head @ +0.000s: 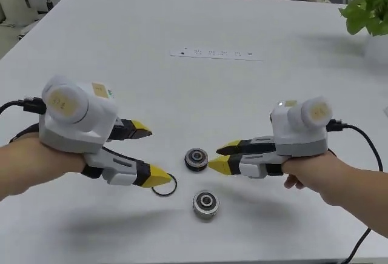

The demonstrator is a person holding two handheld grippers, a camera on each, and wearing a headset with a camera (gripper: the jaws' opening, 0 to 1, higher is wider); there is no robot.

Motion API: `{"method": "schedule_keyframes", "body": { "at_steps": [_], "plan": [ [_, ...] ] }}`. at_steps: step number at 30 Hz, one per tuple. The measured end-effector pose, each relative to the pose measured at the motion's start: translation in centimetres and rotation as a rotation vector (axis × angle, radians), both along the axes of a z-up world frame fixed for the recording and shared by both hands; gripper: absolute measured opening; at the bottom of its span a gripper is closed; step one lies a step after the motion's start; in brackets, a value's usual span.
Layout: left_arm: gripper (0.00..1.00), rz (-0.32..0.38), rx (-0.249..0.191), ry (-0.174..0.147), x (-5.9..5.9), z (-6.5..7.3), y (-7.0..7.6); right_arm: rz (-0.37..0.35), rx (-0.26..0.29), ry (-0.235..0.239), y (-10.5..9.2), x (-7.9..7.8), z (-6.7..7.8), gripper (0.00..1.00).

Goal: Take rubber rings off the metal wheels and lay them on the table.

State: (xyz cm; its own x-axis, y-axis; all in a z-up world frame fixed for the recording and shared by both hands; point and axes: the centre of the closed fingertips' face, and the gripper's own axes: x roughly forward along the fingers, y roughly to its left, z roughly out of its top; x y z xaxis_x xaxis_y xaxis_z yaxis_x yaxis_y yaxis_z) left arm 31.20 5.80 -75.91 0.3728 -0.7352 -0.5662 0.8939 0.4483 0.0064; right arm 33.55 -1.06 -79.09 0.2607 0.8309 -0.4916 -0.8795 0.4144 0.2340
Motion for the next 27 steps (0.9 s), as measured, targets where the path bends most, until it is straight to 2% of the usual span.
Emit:
{"method": "schedule_keyframes", "body": {
  "at_steps": [9,16,27],
  "plan": [
    [0.56,-0.01,-0.008,0.008,0.7,-0.5,-1.2,0.02,-0.021,-0.023,0.8,0.3,-0.9,0.23],
    [0.53,-0.013,-0.006,0.015,1.2,-0.9,-2.0,0.046,-0.037,-0.022,1.2,-0.1,-1.5,0.22],
    [0.48,-0.021,0.002,0.037,1.7,-2.1,-3.4,0.035,-0.044,-0.037,1.0,0.2,-1.7,0.21]
  ]
}}
